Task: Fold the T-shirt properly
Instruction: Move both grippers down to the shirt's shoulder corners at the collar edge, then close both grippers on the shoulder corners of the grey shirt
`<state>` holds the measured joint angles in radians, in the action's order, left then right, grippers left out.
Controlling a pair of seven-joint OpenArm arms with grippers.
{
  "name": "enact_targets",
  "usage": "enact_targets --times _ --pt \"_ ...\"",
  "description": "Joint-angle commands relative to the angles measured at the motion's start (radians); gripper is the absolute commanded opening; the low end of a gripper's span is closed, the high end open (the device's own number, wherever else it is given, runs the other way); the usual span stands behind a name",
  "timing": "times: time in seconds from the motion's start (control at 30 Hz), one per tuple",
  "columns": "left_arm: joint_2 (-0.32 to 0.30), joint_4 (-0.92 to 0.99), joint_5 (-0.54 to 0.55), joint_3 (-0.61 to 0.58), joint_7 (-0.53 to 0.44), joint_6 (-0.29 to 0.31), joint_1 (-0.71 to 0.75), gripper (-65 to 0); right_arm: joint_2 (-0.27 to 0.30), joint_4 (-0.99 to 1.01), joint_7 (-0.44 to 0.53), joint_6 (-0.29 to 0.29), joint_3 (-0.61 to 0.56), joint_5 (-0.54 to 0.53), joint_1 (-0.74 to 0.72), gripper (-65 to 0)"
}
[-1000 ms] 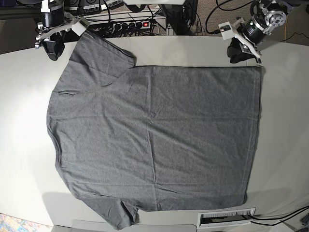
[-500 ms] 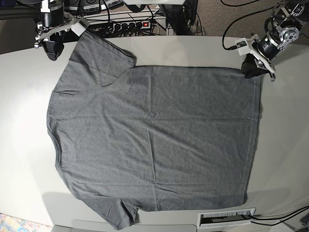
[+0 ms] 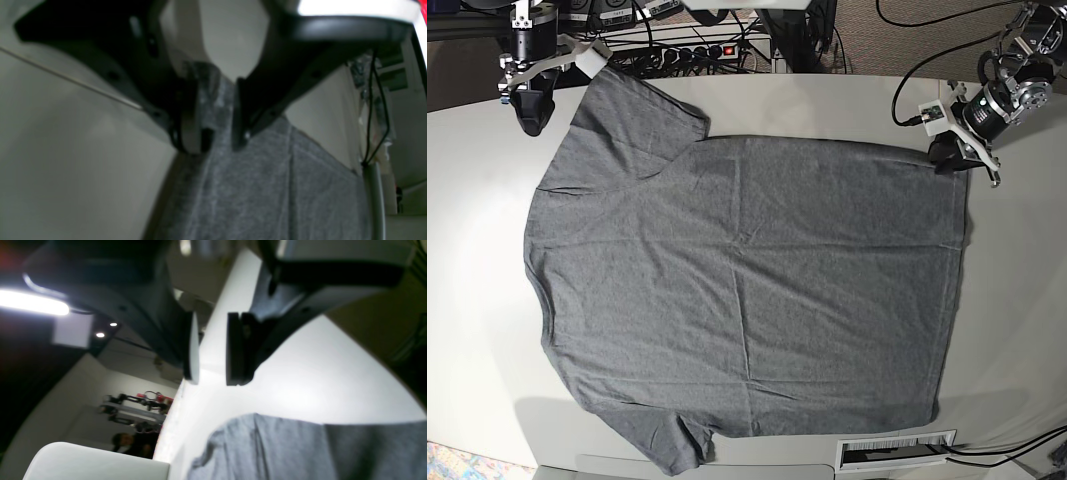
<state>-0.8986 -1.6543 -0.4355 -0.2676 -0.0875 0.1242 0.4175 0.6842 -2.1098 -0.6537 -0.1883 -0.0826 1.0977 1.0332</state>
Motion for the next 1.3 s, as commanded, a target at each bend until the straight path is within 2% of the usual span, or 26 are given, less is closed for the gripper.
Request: enact_targets --times 0.0,0.1,0.23,0.3,0.5,0.57,0.63,0.83,1.1,1.27 --pt "-0.016 0.002 -0.005 -0.005 0.018 0.09 0.011 -46.9 0.011 -0.018 -0.014 -0.025 0.005 0.024 0.008 -49.9" --pt "-0.016 0.002 -0.005 -0.005 0.008 0.156 0.011 -48.5 0.011 -0.018 -0.029 -0.029 0.005 0.025 0.008 -49.9" --pt "-0.016 0.002 -0.005 -0.005 0.008 0.202 0.011 -65.0 0.011 -0.018 -0.026 -0.024 0.005 -0.017 0.008 -49.9" --pt "-0.016 0.002 -0.005 -0.005 0.008 0.218 0.011 -65.0 0.011 -0.018 -0.023 0.004 0.005 -0.059 0.008 -49.9" --pt "-0.019 -0.022 -0.005 -0.005 0.011 0.286 0.013 -65.0 0.012 -0.018 0.037 0.137 0.005 -0.216 -0.005 -48.8" --pt "-0.022 -0.049 0.0 -0.005 0.02 0.309 0.018 -65.0 0.012 -0.018 0.049 0.188 0.005 -0.3 -0.029 -45.4" --pt "-0.029 -0.076 0.035 -0.005 0.039 0.324 0.024 -65.0 0.012 -0.018 0.06 0.211 0.005 -0.372 -0.054 -41.9" --pt "-0.058 -0.134 0.047 -0.005 0.11 0.322 0.051 -65.0 0.011 -0.018 0.082 0.303 0.005 -0.486 -0.106 -41.8" --pt "-0.066 -0.134 0.047 -0.005 0.113 0.311 0.05 -65.0 0.011 -0.017 0.127 0.505 0.005 -0.69 -0.142 -41.4" --pt "-0.066 -0.134 0.047 -0.005 0.113 0.311 0.051 -65.0 0.011 -0.016 0.131 0.518 0.005 -0.716 -0.142 -38.6"
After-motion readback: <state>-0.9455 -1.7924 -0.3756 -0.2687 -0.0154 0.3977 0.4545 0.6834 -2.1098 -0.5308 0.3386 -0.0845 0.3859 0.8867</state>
